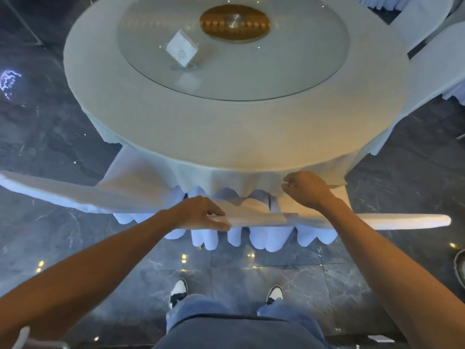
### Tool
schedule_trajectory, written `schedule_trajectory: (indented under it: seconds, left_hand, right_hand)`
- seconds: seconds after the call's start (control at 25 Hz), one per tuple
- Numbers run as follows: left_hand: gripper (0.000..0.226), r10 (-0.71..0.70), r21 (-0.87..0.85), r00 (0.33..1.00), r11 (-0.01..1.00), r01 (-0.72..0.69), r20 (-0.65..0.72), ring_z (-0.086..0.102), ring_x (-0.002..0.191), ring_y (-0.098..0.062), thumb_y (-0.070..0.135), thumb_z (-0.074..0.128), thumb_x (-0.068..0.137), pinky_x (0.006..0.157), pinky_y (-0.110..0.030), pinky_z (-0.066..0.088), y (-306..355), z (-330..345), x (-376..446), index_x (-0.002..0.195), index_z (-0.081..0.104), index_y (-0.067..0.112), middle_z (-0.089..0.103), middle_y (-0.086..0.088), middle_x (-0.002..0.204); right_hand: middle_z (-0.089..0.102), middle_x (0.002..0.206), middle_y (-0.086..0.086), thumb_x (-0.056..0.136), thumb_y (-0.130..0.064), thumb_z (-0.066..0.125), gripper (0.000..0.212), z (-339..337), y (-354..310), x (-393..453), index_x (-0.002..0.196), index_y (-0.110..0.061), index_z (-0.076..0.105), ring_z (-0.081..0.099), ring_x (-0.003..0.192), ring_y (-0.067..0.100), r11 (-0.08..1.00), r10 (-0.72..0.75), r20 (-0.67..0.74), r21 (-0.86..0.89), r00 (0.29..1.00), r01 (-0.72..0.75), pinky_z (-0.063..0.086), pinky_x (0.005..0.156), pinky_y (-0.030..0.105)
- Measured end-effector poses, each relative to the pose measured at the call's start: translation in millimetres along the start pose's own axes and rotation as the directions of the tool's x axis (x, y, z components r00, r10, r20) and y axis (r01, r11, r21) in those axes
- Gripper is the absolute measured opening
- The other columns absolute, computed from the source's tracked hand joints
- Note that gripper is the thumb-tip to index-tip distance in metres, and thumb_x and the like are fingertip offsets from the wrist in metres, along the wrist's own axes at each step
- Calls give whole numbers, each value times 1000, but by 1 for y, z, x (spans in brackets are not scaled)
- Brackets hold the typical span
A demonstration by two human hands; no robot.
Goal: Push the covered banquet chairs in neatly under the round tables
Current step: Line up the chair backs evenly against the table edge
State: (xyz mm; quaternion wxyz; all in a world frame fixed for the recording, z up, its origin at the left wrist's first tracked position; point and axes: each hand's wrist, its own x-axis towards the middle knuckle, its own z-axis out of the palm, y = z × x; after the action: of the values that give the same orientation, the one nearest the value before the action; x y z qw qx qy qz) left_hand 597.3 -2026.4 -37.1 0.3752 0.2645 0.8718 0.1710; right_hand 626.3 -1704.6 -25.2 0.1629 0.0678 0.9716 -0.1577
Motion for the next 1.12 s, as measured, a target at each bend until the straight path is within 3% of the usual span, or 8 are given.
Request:
schedule_trajectory:
  seconds: [0.12, 0.24, 0.36, 0.44, 0.6, 0.84, 0.96, 1.12]
  left_hand:
    - [60, -20, 134, 997, 990, 31, -81, 58, 108, -9, 80, 53, 78, 86, -29, 40, -75, -34, -25, 126, 60, 45, 62, 21, 118]
    - [70, -67, 194, 973, 975, 111, -221, 57, 119, -17, 75, 58, 76, 94, -31, 42, -154, -63, -59, 136, 52, 40, 61, 11, 132]
    - [87, -123, 305, 960, 931, 199, -252, 53, 126, -16, 76, 63, 70, 102, -32, 40, -217, -80, -85, 145, 42, 37, 55, 9, 141]
    - [98, -181, 401, 962, 881, 251, -205, 49, 131, -17, 74, 64, 67, 105, -37, 38, -261, -87, -96, 151, 31, 35, 49, 7, 147]
    - [74, -259, 522, 952, 796, 307, -165, 53, 126, -16, 50, 69, 79, 105, -35, 39, -326, -88, -112, 146, 40, 34, 55, 8, 139]
    - [34, -335, 646, 890, 614, 454, -308, 67, 96, -17, 21, 60, 84, 84, -30, 46, -354, -97, -112, 116, 64, 31, 69, 7, 102]
    - [26, -304, 682, 909, 601, 416, -286, 69, 84, -17, 21, 60, 84, 69, -26, 46, -347, -94, -112, 107, 69, 29, 71, 5, 91]
    - [26, -228, 645, 942, 686, 336, -247, 69, 84, -19, 20, 59, 81, 73, -28, 49, -328, -76, -107, 104, 70, 25, 71, 2, 93]
  right_hand:
    - [66, 125, 2, 92, -47, 58, 45, 13, -109, 4, 128, -19, 63, 61, 111, 22, 987, -24, -64, 157, 998, 34, 49, 92, 37]
    - [63, 131, -4, 80, -65, 62, 63, 35, -222, 0, 131, -28, 59, 58, 117, 19, 986, -109, 130, 139, 985, 91, 46, 98, 40]
    - [67, 87, -1, 74, -49, 69, 32, 46, -287, -7, 95, -25, 63, 61, 69, 14, 993, -33, 420, 116, 907, -18, 51, 66, 27]
    - [58, 73, 1, 78, -34, 67, 21, 69, -301, -6, 88, -18, 59, 53, 53, 12, 1000, 5, 470, -10, 882, -1, 38, 49, 18]
    - [67, 114, -3, 80, -41, 60, 52, 125, -268, -6, 131, -28, 54, 64, 100, 19, 901, -104, 329, -369, 939, 228, 51, 80, 30]
    - [69, 93, -2, 86, -32, 57, 25, 150, -262, -10, 108, -22, 65, 67, 84, 20, 872, 0, 52, -488, 999, 25, 43, 66, 26]
    - [70, 91, -3, 89, -37, 57, 23, 150, -266, -7, 102, -24, 70, 67, 82, 19, 884, 39, 51, -467, 998, -11, 49, 70, 26]
    - [70, 90, -3, 87, -38, 58, 23, 151, -264, -5, 100, -24, 70, 67, 81, 18, 895, 52, 42, -446, 998, -28, 54, 74, 27]
